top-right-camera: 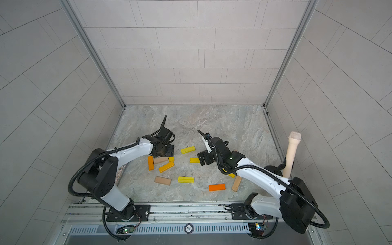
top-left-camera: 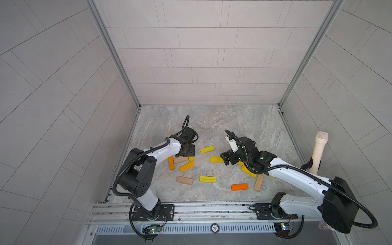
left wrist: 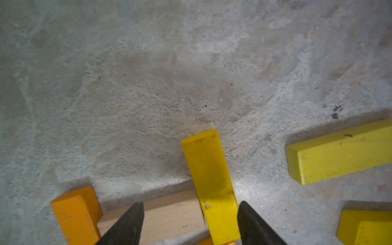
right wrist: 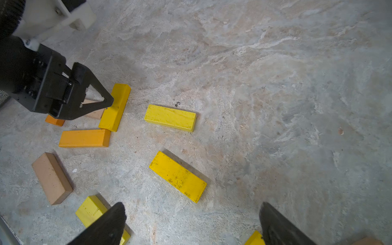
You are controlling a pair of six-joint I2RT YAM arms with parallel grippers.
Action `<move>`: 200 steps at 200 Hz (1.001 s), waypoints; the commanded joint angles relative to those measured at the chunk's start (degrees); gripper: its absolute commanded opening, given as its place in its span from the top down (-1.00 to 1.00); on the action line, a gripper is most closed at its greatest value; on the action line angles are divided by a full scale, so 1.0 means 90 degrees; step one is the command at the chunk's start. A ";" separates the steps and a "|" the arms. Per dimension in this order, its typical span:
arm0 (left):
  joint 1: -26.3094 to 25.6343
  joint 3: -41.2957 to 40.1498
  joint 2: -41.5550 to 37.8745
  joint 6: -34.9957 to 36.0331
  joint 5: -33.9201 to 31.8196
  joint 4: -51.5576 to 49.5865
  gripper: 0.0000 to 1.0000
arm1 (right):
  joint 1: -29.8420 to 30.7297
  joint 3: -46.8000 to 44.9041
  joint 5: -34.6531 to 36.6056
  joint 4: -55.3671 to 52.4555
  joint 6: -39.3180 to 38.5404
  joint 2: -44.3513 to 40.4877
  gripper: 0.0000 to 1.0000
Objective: Assemble the number 8 with building blocks
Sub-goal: Move the building block to the center of the board.
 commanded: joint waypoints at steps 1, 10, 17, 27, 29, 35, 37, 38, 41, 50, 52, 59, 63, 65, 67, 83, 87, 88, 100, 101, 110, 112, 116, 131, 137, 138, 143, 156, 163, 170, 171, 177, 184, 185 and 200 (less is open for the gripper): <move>-0.0083 0.0298 0.0278 -0.0731 -0.0166 -0.0150 -0.45 | 0.0036 -0.0062 0.0006 0.0161 0.0111 0.0004 -1.00; -0.0094 0.0344 0.0379 -0.0825 -0.0207 -0.0125 -0.43 | 0.0036 -0.0074 0.0023 0.0163 0.0119 -0.0011 -1.00; -0.0094 0.0357 0.0435 -0.0882 -0.0211 -0.0082 -0.41 | 0.0040 -0.0072 0.0035 0.0160 0.0125 -0.0023 -0.99; -0.0094 0.0420 0.0526 -0.0907 -0.0201 0.0006 -0.38 | 0.0038 -0.0085 0.0068 0.0187 0.0136 -0.0034 -1.00; -0.0094 0.0431 0.0555 -0.0908 -0.0189 0.0013 -0.38 | 0.0032 -0.0082 0.0072 0.0191 0.0136 -0.0034 -0.99; -0.0094 0.0484 0.0624 -0.0909 -0.0155 0.0057 -0.37 | 0.0029 -0.0091 0.0083 0.0198 0.0151 -0.0034 -0.99; -0.0094 0.0508 0.0652 -0.0909 -0.0141 0.0062 -0.36 | 0.0034 -0.0091 0.0083 0.0208 0.0147 -0.0036 -0.99; -0.0094 0.0517 0.0669 -0.0909 -0.0137 0.0063 -0.36 | 0.0035 -0.0091 0.0084 0.0211 0.0146 -0.0040 -0.99; -0.0094 0.0554 0.0710 -0.0909 -0.0126 0.0065 -0.35 | 0.0032 -0.0096 0.0092 0.0218 0.0147 -0.0035 -0.99; -0.0091 0.0653 0.0823 -0.0918 -0.0097 0.0022 -0.31 | 0.0036 -0.0106 0.0103 0.0234 0.0164 -0.0037 -0.99; -0.0088 0.0680 0.0846 -0.0923 -0.0094 0.0012 -0.29 | 0.0034 -0.0107 0.0110 0.0241 0.0165 -0.0037 -0.99; -0.0094 0.0722 0.0910 -0.0946 -0.0105 -0.0021 -0.24 | 0.0034 -0.0111 0.0130 0.0246 0.0174 -0.0043 -0.99; -0.0094 0.0735 0.0933 -0.0957 -0.0104 -0.0024 -0.22 | 0.0029 -0.0103 0.0141 0.0242 0.0173 -0.0036 -0.99; -0.0094 0.0730 0.0944 -0.0965 -0.0111 -0.0027 -0.21 | 0.0039 -0.0101 0.0147 0.0238 0.0170 -0.0042 -0.99; -0.0094 0.0726 0.0952 -0.0976 -0.0120 -0.0030 -0.20 | 0.0037 -0.0111 0.0156 0.0233 0.0173 -0.0043 -0.98; -0.0094 0.0712 0.1005 -0.0997 -0.0172 -0.0006 -0.10 | 0.0032 -0.0146 0.0247 0.0254 0.0213 -0.0097 -0.92; -0.0094 0.0704 0.1018 -0.0995 -0.0172 0.0009 -0.05 | 0.0027 -0.0151 0.0275 0.0263 0.0222 -0.0109 -0.90; -0.0094 0.0703 0.1022 -0.0996 -0.0172 0.0012 -0.04 | 0.0026 -0.0155 0.0282 0.0263 0.0228 -0.0111 -0.90; -0.0094 0.0742 0.1089 -0.0989 -0.0162 0.0038 0.04 | 0.0029 -0.0191 0.0335 0.0278 0.0260 -0.0149 -0.87; -0.0094 0.0747 0.1097 -0.0988 -0.0162 0.0041 0.04 | 0.0028 -0.0195 0.0336 0.0275 0.0261 -0.0155 -0.87; -0.0094 0.0783 0.1149 -0.0963 -0.0152 0.0032 0.11 | 0.0028 -0.0219 0.0356 0.0285 0.0291 -0.0179 -0.86; -0.0094 0.0798 0.1160 -0.0954 -0.0152 0.0031 0.13 | 0.0034 -0.0218 0.0357 0.0283 0.0292 -0.0188 -0.86; -0.0089 0.0828 0.1186 -0.0935 -0.0160 0.0013 0.15 | 0.0030 -0.0228 0.0357 0.0285 0.0313 -0.0206 -0.86; -0.0070 0.0946 0.1242 -0.0813 -0.0261 -0.0028 0.24 | 0.0031 -0.0257 0.0367 0.0308 0.0348 -0.0248 -0.86; -0.0050 0.1003 0.1266 -0.0774 -0.0304 -0.0065 0.28 | 0.0031 -0.0267 0.0376 0.0312 0.0350 -0.0256 -0.86; -0.0038 0.1019 0.1273 -0.0763 -0.0311 -0.0069 0.29 | 0.0029 -0.0267 0.0376 0.0312 0.0355 -0.0257 -0.86; -0.0012 0.1074 0.1295 -0.0728 -0.0324 -0.0096 0.31 | 0.0033 -0.0267 0.0385 0.0311 0.0356 -0.0268 -0.85; 0.0093 0.1223 0.1375 -0.0527 -0.0331 -0.0136 0.36 | 0.0033 -0.0267 0.0415 0.0317 0.0360 -0.0279 -0.86; 0.0157 0.1312 0.1415 -0.0375 -0.0283 -0.0131 0.39 | 0.0033 -0.0267 0.0419 0.0321 0.0361 -0.0278 -0.86; 0.0212 0.1416 0.1477 -0.0255 -0.0293 -0.0147 0.41 | 0.0030 -0.0257 0.0434 0.0314 0.0360 -0.0275 -0.86; 0.0220 0.1440 0.1486 -0.0240 -0.0296 -0.0159 0.41 | 0.0028 -0.0257 0.0435 0.0313 0.0360 -0.0272 -0.86; 0.0276 0.1563 0.1553 -0.0121 -0.0316 -0.0204 0.42 | 0.0032 -0.0251 0.0441 0.0318 0.0360 -0.0269 -0.86; 0.0339 0.1708 0.1639 0.0011 -0.0345 -0.0262 0.43 | 0.0030 -0.0243 0.0454 0.0313 0.0369 -0.0260 -0.86; 0.0352 0.1737 0.1650 0.0030 -0.0351 -0.0265 0.43 | 0.0028 -0.0245 0.0454 0.0313 0.0370 -0.0259 -0.86; 0.0524 0.2074 0.1841 0.0302 -0.0367 -0.0378 0.43 | 0.0027 -0.0218 0.0473 0.0294 0.0386 -0.0249 -0.86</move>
